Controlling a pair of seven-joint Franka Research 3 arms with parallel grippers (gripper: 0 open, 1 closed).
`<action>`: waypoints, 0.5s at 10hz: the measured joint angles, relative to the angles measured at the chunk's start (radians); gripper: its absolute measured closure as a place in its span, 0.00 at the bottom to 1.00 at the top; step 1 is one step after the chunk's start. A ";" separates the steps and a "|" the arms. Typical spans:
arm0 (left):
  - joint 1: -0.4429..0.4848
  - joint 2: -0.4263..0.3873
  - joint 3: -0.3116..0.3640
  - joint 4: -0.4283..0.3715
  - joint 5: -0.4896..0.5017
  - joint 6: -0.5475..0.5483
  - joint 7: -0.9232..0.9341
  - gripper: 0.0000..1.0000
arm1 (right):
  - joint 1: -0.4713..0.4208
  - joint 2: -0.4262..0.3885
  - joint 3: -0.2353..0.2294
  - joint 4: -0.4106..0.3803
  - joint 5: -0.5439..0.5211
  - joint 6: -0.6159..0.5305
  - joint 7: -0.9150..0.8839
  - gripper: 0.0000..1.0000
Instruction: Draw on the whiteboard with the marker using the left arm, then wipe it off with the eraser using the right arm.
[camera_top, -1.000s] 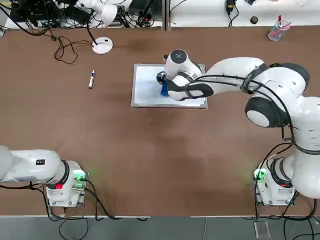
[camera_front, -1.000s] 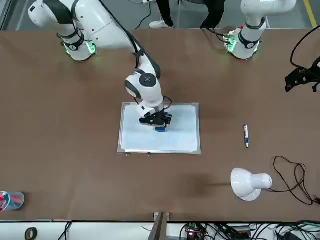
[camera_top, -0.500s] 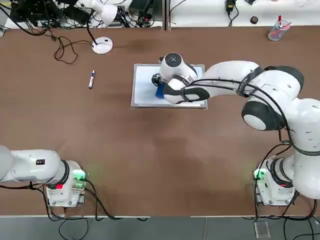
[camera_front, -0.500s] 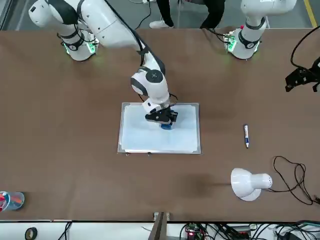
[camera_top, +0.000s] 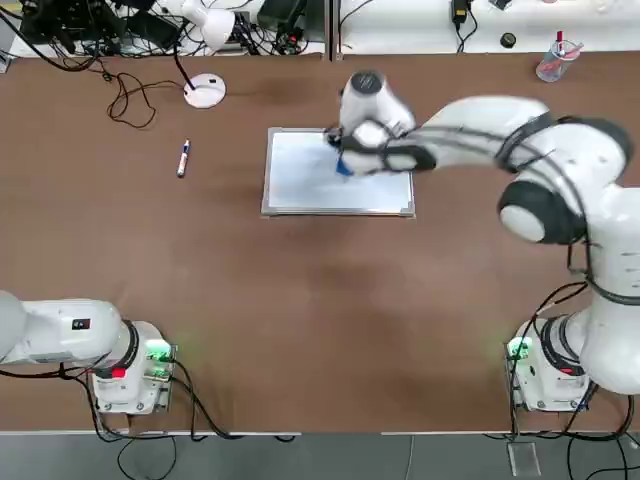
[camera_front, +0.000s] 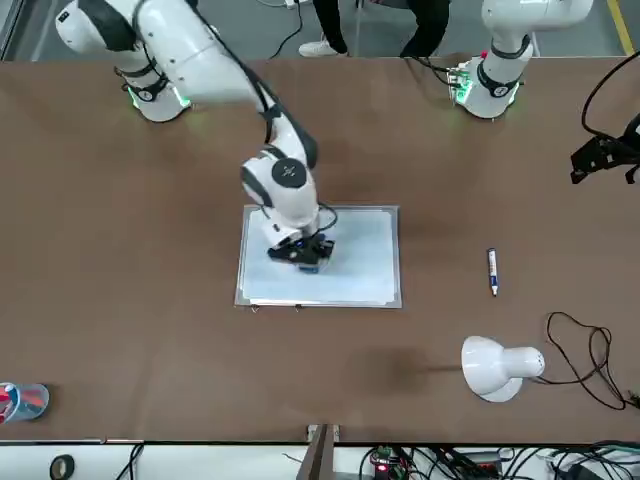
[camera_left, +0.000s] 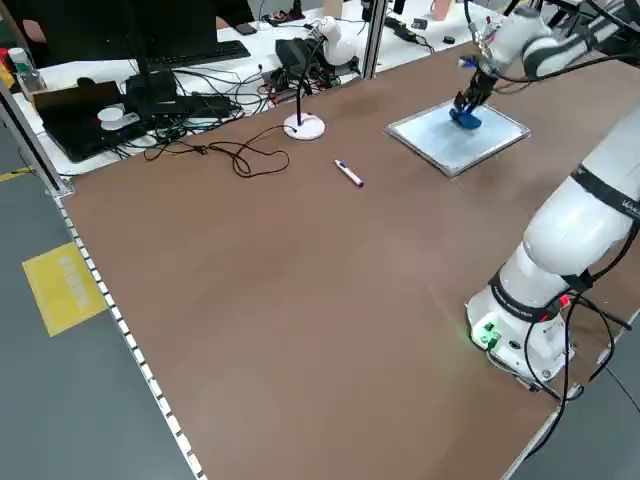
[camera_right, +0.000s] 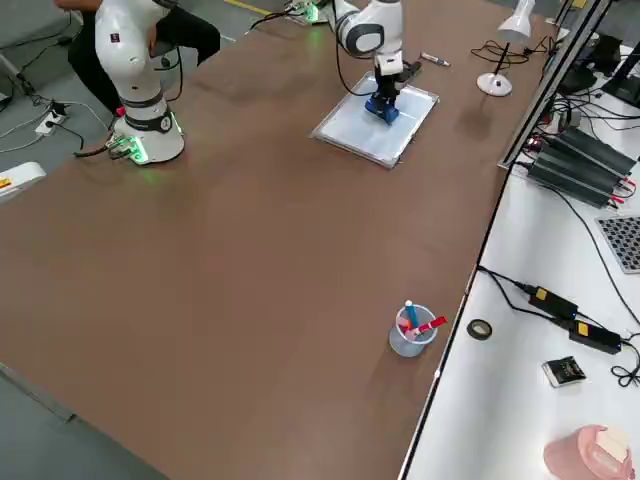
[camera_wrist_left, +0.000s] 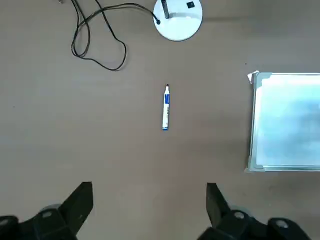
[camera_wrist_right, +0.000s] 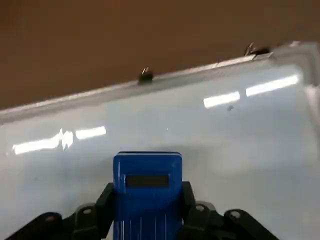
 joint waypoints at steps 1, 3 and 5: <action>0.000 0.000 0.000 0.000 0.000 0.000 0.000 0.00 | -0.054 -0.051 0.021 0.004 0.009 -0.077 -0.070 0.44; 0.000 0.000 0.000 0.000 0.000 0.000 0.000 0.00 | -0.150 -0.174 0.057 -0.017 0.026 -0.208 -0.227 0.44; 0.000 0.000 0.000 -0.001 0.000 0.000 0.000 0.00 | -0.219 -0.293 0.064 -0.102 0.030 -0.260 -0.388 0.44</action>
